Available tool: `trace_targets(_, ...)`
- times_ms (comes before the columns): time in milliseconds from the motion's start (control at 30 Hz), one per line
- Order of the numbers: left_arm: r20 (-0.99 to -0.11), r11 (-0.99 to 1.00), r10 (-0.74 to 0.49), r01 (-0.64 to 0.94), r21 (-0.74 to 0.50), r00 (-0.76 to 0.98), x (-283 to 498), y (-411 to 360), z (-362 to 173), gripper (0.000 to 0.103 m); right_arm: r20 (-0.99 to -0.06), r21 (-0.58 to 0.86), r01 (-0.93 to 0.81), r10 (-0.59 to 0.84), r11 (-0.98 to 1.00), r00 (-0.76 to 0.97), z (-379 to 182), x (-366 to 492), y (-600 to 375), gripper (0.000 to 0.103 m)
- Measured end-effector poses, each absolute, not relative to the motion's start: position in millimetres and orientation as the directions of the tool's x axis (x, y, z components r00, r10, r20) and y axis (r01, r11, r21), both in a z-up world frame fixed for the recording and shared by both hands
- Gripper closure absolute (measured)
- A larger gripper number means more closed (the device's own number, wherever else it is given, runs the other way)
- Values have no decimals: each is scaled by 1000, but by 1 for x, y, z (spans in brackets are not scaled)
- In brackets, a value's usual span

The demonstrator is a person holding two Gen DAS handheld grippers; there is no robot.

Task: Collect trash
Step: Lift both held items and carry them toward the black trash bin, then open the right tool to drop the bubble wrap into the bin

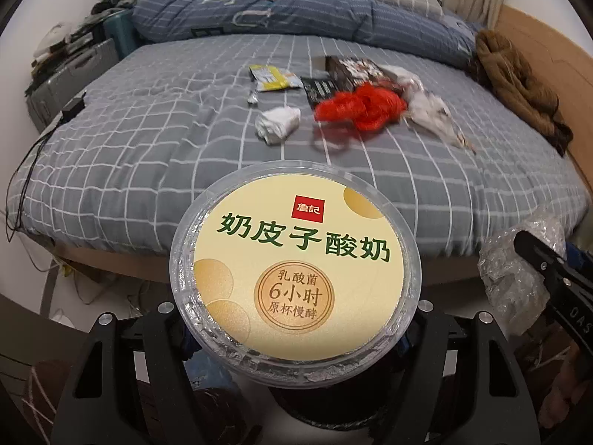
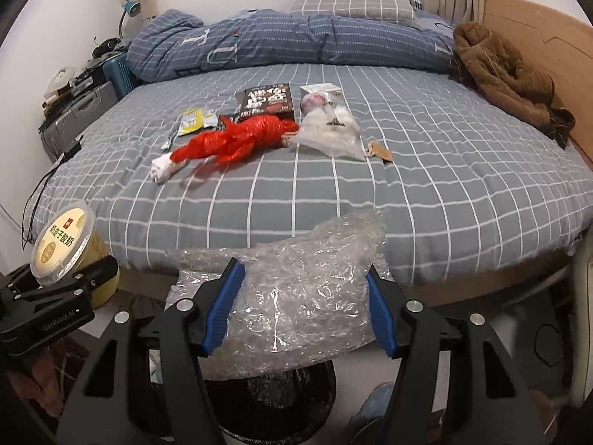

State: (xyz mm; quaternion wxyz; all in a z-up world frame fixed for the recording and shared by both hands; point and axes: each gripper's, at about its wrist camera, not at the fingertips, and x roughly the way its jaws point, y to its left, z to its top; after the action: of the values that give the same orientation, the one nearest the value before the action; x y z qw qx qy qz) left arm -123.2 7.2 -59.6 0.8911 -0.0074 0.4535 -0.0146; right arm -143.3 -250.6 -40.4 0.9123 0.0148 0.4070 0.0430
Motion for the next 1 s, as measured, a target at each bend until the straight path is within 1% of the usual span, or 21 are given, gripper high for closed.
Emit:
trace_targets(267,-842,1000,-24,14,-20,540,-135,17,-90,31,-807,44,-37,57,998,588,-72,-159,-252,43)
trace_targets(500,-882,999,-29,40,-12,470,-131,21,-142,31,-855,26,-56,51,998,515,-115,-155,-235,43)
trace_targets(733,-914,997,-30,73,-1,405,-118,18,-188,31,-906,56,-47,70,997,417,-164,-136,-235,43)
trace_targets(1000,-938,997,-37,71,-13,345,-114,23,-224,31,-932,71,-51,85,996,352,-194,-128,-229,43)
